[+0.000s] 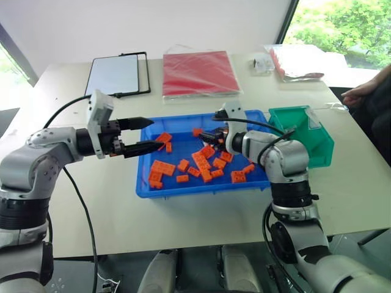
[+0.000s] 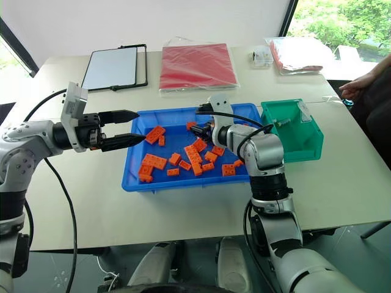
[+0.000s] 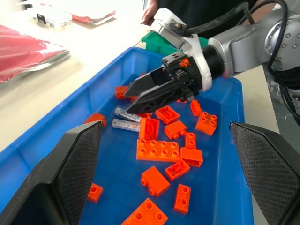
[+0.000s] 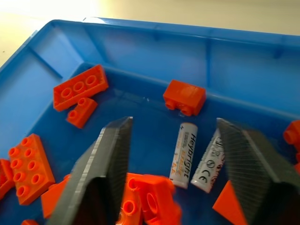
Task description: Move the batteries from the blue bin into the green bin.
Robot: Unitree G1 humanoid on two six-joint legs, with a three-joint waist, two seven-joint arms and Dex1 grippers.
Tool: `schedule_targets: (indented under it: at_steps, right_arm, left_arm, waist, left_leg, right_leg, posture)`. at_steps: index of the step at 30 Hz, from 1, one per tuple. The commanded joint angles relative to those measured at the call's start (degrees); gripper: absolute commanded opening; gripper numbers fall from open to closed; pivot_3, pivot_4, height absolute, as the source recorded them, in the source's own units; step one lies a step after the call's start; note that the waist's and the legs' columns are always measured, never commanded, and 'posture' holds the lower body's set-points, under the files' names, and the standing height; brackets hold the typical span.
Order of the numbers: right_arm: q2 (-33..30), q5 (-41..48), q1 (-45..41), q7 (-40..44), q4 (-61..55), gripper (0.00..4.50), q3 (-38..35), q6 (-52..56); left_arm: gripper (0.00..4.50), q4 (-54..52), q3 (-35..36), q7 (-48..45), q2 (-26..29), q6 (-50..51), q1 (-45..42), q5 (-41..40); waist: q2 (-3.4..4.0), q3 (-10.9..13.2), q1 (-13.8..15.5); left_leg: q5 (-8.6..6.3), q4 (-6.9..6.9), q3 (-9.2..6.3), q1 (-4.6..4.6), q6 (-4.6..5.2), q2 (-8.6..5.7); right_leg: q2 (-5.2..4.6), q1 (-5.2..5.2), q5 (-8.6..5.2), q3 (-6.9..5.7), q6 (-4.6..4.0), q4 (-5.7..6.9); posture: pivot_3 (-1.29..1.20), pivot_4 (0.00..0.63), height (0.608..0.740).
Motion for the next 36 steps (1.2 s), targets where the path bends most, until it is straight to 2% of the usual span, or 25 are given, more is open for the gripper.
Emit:
schedule_targets:
  at_steps: [1, 15, 22, 29, 30, 32, 34, 36]
  right_arm:
    - [-0.8, 1.1, -0.4, 1.1, -2.4, 4.45, 1.4, -0.7]
    - [-2.2, -2.1, -7.2, 5.9, 11.2, 4.45, 9.4, -8.3]
    - [-2.5, -3.8, -8.0, 6.8, 16.7, 4.45, 11.2, -8.1]
    - [-3.0, -4.5, -6.4, 7.8, 17.3, 4.45, 12.5, -7.6]
    - [-3.0, -4.6, -6.2, 7.9, 17.4, 3.94, 12.8, -7.6]
    - [-2.7, -5.0, -6.1, 7.8, 17.5, 3.27, 13.3, -7.6]
    - [-2.5, -5.3, -6.3, 7.9, 17.5, 2.03, 13.7, -7.6]
    - [-2.4, -5.6, -6.5, 8.2, 17.2, 1.24, 14.2, -7.6]
  left_arm:
    - [4.50, -1.1, 1.4, -0.1, 0.8, -0.6, -0.8, -0.1]
    - [4.50, -3.2, 2.8, 1.6, 0.7, 0.1, 0.6, -1.1]
    - [4.50, -4.6, 3.5, 2.2, 1.1, 0.8, 1.5, -2.0]
    - [4.50, -5.0, 4.2, 2.2, 1.4, 0.9, 2.2, -2.1]
    - [4.50, -4.9, 4.2, 2.2, 1.5, 0.8, 2.1, -2.1]
    - [4.50, -4.6, 4.3, 2.1, 1.6, 0.8, 1.9, -2.1]
    - [4.50, -4.4, 4.2, 2.1, 1.6, 0.8, 1.7, -2.1]
    - [4.50, -4.3, 4.1, 2.1, 1.6, 0.7, 1.5, -2.0]
  waist:
    - [0.00, 0.0, -0.1]
    - [0.00, 0.0, -0.3]
    - [-0.01, 0.0, -0.2]
    - [-0.02, 0.0, -0.2]
    - [-0.02, 0.0, -0.2]
    - [-0.02, 0.0, -0.2]
    - [-0.03, 0.0, -0.2]
    - [-0.03, 0.0, -0.3]
  left_leg:
    - [0.00, 0.00, 0.00, 0.00, 0.00, 0.00]
    - [0.00, 0.00, 0.00, 0.00, 0.00, 0.00]
    - [0.00, 0.01, -0.01, 0.00, 0.00, 0.00]
    - [0.00, 0.02, -0.02, 0.01, 0.00, 0.00]
    - [0.00, 0.02, -0.02, 0.01, 0.00, 0.00]
    - [0.00, 0.02, -0.02, 0.01, 0.00, 0.00]
    - [0.00, 0.02, -0.02, 0.02, 0.00, 0.00]
    - [0.00, 0.01, -0.02, 0.03, 0.00, 0.00]
  right_leg:
    - [0.00, 0.00, 0.00, 0.00, 0.00, 0.00]
    - [0.01, 0.00, 0.00, -0.01, 0.00, 0.00]
    - [0.01, 0.00, 0.00, -0.01, 0.00, 0.01]
    - [0.01, 0.02, 0.00, -0.01, 0.00, 0.00]
    - [0.01, 0.02, 0.00, -0.01, 0.00, 0.00]
    - [0.01, 0.02, 0.00, -0.01, 0.00, 0.00]
    - [0.01, 0.03, 0.00, -0.01, 0.00, 0.00]
    - [0.01, 0.03, 0.00, -0.01, 0.00, 0.01]
  posture:
    - [0.00, 0.150, 0.731]
    - [0.00, 0.150, 0.731]
    - [0.00, 0.150, 0.731]
    - [0.00, 0.150, 0.731]
    - [0.00, 0.150, 0.731]
    - [0.00, 0.150, 0.731]
    - [0.00, 0.150, 0.731]
    - [0.00, 0.150, 0.731]
